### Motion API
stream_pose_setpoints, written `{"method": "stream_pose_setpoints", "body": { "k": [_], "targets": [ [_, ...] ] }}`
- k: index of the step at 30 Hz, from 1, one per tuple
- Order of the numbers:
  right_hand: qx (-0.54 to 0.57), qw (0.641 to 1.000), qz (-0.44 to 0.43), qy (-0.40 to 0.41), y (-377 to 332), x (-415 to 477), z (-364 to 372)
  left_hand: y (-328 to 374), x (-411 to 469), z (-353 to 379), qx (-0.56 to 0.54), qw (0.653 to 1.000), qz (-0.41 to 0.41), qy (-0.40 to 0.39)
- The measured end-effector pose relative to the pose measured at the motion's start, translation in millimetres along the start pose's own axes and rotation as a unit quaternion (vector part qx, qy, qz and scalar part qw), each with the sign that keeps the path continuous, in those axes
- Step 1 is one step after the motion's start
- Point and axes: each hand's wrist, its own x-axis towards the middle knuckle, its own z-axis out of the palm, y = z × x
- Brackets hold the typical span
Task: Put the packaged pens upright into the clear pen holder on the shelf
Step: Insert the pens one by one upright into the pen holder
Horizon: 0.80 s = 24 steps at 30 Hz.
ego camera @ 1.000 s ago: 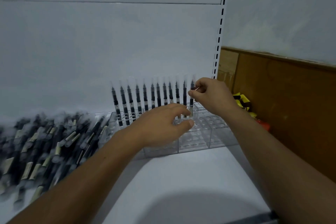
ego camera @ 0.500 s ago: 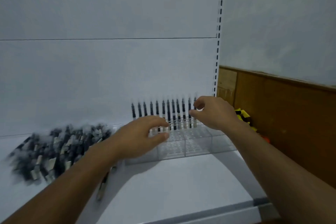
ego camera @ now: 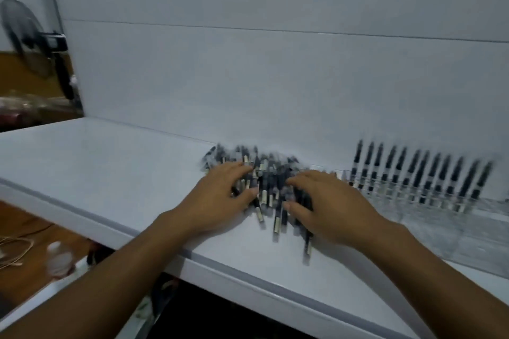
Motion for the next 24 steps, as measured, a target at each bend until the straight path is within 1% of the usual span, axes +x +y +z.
{"method": "stream_pose_setpoints", "body": {
  "k": [3,5,7,11,14,17,21,22,24],
  "targets": [
    [-0.032,0.999,0.014,-0.032,-8,20,11,-4,-5,6,0.013,1.0,0.004,-0.028],
    [-0.042,0.998,0.023,-0.03,-10,30,17,-2,-5,8,0.01,1.0,0.004,-0.029],
    [-0.037,0.999,0.021,-0.004,-11,34,21,-3,-5,9,-0.002,1.0,0.0,-0.014],
    [0.009,0.999,-0.001,0.042,-8,29,20,-6,-7,8,-0.035,0.999,-0.018,-0.002],
    [0.035,0.997,-0.018,0.071,-7,27,20,-2,-3,4,-0.07,0.997,-0.03,0.026],
    [0.069,0.993,-0.014,0.097,-6,31,24,1,2,-4,-0.107,0.99,-0.07,0.057],
    [0.085,0.991,-0.012,0.105,-8,34,29,-7,12,-17,-0.105,0.974,-0.133,0.149],
    [0.09,0.99,-0.009,0.11,-8,35,30,-13,15,-21,-0.087,0.973,-0.155,0.15],
    [0.12,0.986,0.002,0.118,-8,35,30,-28,20,-28,-0.046,0.971,-0.207,0.113]
  ]
}}
